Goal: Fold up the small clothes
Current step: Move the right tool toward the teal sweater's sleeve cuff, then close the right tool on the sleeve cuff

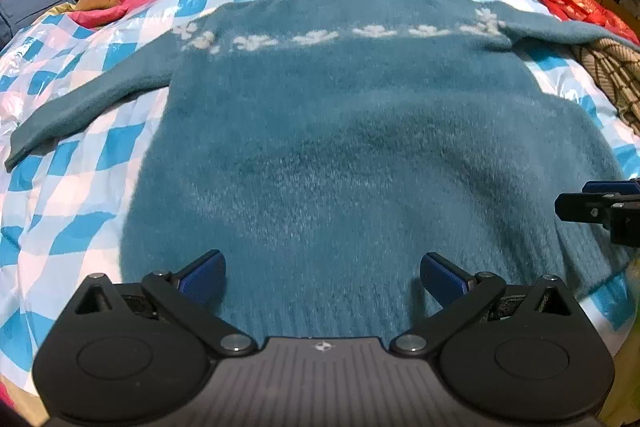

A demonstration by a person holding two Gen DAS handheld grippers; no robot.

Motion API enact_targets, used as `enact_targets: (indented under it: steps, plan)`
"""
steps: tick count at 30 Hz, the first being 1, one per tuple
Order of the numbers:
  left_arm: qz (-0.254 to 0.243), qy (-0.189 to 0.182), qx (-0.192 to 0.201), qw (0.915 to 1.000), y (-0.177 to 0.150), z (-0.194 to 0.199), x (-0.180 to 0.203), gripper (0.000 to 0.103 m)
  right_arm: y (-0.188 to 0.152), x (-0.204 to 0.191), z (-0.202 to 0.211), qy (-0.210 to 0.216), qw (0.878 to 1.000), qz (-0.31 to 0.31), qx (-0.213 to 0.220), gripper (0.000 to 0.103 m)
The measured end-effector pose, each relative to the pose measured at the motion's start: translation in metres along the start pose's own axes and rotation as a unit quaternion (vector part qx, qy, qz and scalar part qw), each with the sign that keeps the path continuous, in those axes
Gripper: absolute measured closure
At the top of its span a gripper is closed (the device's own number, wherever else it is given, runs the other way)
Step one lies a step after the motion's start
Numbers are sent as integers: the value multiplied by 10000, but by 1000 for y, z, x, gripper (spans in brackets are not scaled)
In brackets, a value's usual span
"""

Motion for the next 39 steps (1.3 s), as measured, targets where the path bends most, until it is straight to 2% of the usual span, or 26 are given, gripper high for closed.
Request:
enact_targets:
  steps: [14,17,21,26,30,32,36,39]
  plan:
    - [116,-290,265,9992,38,-12,14,0,39,46,-2,-253,9971,-628,337,64]
    - [42,-370,328,9988,53,-20,25,0,54,70,-5,-418,9946,-827,462,64]
    - [-97,-541,417,9976,78,-31,45,0,82,124,-6,-698,9871,-1300,616,64]
    - [-145,-901,499,9946,110,-50,75,0,117,199,8,-1048,9692,-1982,1019,64]
    - [-104,-1211,533,9912,132,-62,100,0,136,258,13,-1245,9489,-2607,1269,64]
    - [-144,-1279,592,9899,141,-66,113,0,134,279,9,-1131,9395,-2965,1287,64]
    - [-363,-1297,678,9886,152,-70,134,0,133,313,3,-589,9137,-3764,1418,65]
    - [-456,-1351,667,9875,155,-71,145,0,141,325,8,-563,9011,-3968,1653,64]
Point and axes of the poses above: each gripper's, at about its wrist camera, not at the fingertips, and z roughly against the way its jaws point, x to its right, y to its top, the point moved 6 cm from there along -z, roughly the way its jaws point, and after that the axes turned 1 degree about -x, right-handed, at the moved point
